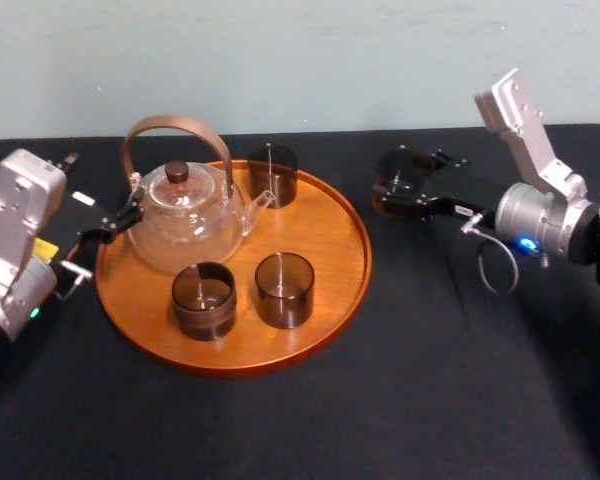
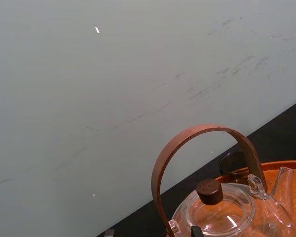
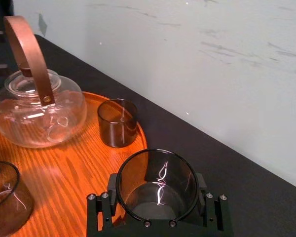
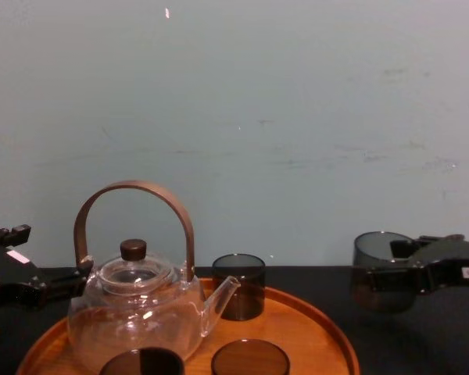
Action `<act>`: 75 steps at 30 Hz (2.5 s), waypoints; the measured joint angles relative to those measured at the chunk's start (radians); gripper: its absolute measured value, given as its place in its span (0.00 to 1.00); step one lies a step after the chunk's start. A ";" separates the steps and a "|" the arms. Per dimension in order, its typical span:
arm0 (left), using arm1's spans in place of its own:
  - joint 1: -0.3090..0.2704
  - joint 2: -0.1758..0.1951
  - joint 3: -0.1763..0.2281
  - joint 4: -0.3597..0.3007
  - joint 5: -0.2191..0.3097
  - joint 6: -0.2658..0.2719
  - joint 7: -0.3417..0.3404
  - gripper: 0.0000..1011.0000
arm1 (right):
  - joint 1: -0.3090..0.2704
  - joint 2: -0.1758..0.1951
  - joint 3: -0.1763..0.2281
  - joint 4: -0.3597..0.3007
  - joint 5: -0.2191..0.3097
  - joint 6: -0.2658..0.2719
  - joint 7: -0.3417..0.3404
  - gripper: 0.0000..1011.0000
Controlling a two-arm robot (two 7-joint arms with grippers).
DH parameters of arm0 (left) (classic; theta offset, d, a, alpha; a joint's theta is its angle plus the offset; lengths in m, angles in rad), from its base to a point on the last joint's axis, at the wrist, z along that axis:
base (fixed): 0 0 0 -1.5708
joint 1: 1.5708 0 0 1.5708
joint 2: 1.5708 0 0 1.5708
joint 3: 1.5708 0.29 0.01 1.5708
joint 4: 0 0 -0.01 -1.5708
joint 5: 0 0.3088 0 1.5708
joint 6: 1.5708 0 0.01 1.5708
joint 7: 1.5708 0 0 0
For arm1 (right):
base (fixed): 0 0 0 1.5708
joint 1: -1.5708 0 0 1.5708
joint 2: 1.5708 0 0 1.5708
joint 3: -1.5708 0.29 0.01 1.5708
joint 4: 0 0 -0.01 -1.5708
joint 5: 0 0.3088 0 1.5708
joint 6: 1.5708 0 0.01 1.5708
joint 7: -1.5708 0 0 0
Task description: Pick up the glass from the table and place it on the tray.
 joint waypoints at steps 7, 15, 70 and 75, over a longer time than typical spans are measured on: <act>0.000 0.000 0.000 0.000 0.000 0.000 0.000 1.00 | 0.013 -0.014 -0.026 0.009 -0.013 -0.001 0.001 0.90; 0.000 0.000 0.000 0.000 0.000 0.000 0.000 1.00 | 0.032 -0.036 -0.054 0.035 -0.030 -0.007 0.004 0.90; 0.000 0.000 0.000 0.000 0.000 0.000 0.000 1.00 | 0.125 -0.168 -0.126 0.253 -0.104 -0.098 0.035 0.90; 0.000 0.000 0.000 0.000 0.000 0.000 0.000 1.00 | 0.126 -0.170 -0.126 0.254 -0.107 -0.099 0.034 0.90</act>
